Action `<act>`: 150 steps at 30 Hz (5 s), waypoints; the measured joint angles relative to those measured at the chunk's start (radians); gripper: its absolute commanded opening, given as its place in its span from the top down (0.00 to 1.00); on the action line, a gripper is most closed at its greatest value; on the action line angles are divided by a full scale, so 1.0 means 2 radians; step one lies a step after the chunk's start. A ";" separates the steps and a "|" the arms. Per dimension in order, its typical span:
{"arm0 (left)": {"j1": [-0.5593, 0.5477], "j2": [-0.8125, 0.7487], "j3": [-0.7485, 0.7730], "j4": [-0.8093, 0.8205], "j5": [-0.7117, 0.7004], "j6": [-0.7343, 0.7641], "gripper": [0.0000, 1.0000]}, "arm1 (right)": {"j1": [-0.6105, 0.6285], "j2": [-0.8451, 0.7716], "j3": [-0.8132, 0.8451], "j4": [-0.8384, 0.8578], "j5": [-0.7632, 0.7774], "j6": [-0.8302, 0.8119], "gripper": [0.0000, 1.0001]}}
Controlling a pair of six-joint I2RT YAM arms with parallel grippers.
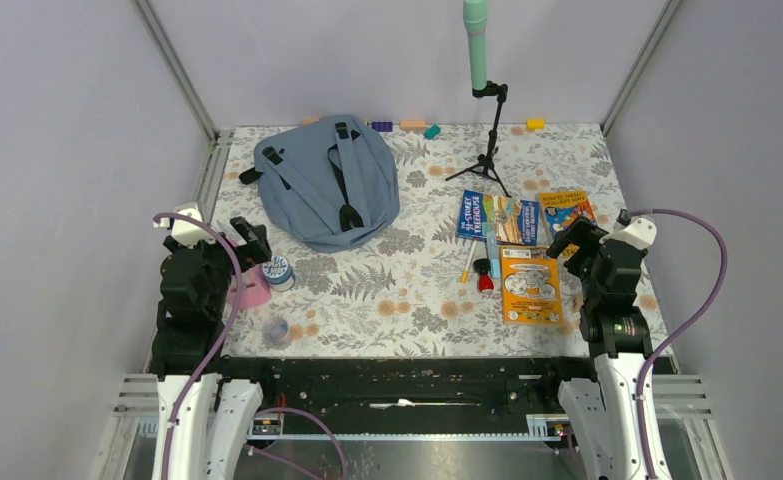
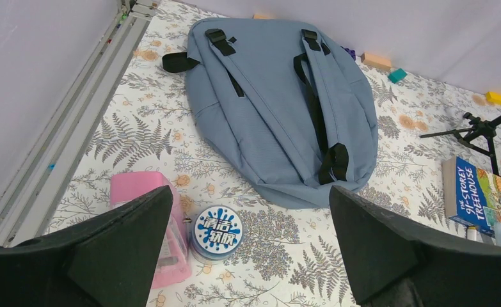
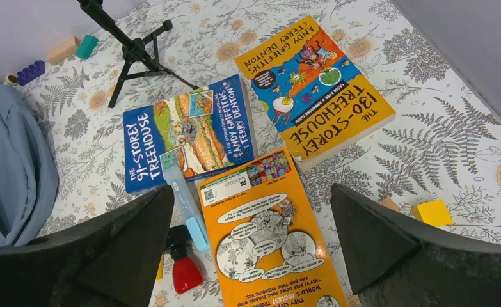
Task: Pack the student bag
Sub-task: Pick up the student bag at the center of the board, then place the student bag at the center of the board.
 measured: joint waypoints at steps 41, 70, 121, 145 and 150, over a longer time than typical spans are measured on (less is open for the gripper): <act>-0.324 0.396 0.150 -0.049 -0.035 0.130 0.01 | 0.000 0.048 0.000 0.000 -0.129 -0.019 0.00; -0.349 0.716 0.235 0.002 -0.240 0.182 0.17 | 0.000 0.035 0.000 0.001 -0.135 -0.019 0.00; -0.344 0.426 0.434 -0.053 -0.014 0.054 1.00 | 0.288 0.164 0.058 0.151 -0.195 0.026 0.00; -0.256 0.364 0.367 -0.009 0.099 -0.016 1.00 | 0.354 0.225 0.015 0.230 -0.022 0.110 0.01; -0.254 0.346 0.308 0.033 0.097 0.014 1.00 | 0.356 0.241 -0.026 0.253 -0.044 0.184 0.03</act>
